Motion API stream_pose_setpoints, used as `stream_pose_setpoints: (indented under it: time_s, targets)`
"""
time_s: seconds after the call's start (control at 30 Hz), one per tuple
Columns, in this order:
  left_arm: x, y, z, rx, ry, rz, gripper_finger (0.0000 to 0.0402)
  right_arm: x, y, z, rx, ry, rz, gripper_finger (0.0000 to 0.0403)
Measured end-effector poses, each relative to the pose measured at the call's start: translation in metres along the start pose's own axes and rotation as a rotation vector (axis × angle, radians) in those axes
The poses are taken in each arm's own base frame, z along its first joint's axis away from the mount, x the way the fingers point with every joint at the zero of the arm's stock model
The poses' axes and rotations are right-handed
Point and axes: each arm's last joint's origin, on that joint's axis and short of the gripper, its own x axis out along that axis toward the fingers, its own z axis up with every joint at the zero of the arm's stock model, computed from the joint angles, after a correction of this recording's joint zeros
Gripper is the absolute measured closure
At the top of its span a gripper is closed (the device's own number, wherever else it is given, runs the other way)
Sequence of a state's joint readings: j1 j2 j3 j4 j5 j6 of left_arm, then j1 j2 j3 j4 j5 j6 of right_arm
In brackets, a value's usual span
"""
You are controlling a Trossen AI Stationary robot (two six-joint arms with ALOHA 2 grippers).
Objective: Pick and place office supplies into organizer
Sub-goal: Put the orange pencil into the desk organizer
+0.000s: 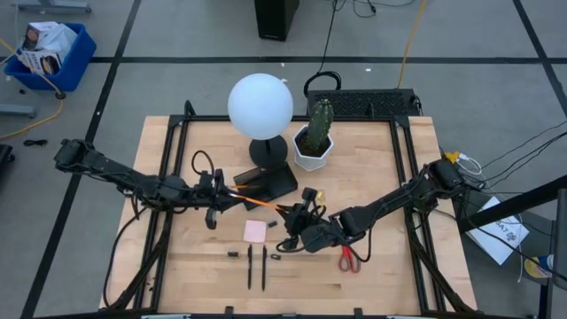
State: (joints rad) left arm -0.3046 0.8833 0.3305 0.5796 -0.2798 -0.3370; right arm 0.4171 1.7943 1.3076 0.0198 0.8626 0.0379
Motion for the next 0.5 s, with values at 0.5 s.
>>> stream_pose_setpoints:
  time_s: [0.5]
  targets:
    - [0.0, 0.001, 0.0, 0.019, -0.005, 0.014, 0.0381, 0.009, -0.002, -0.027, -0.003, -0.006, -0.019, 0.0306]
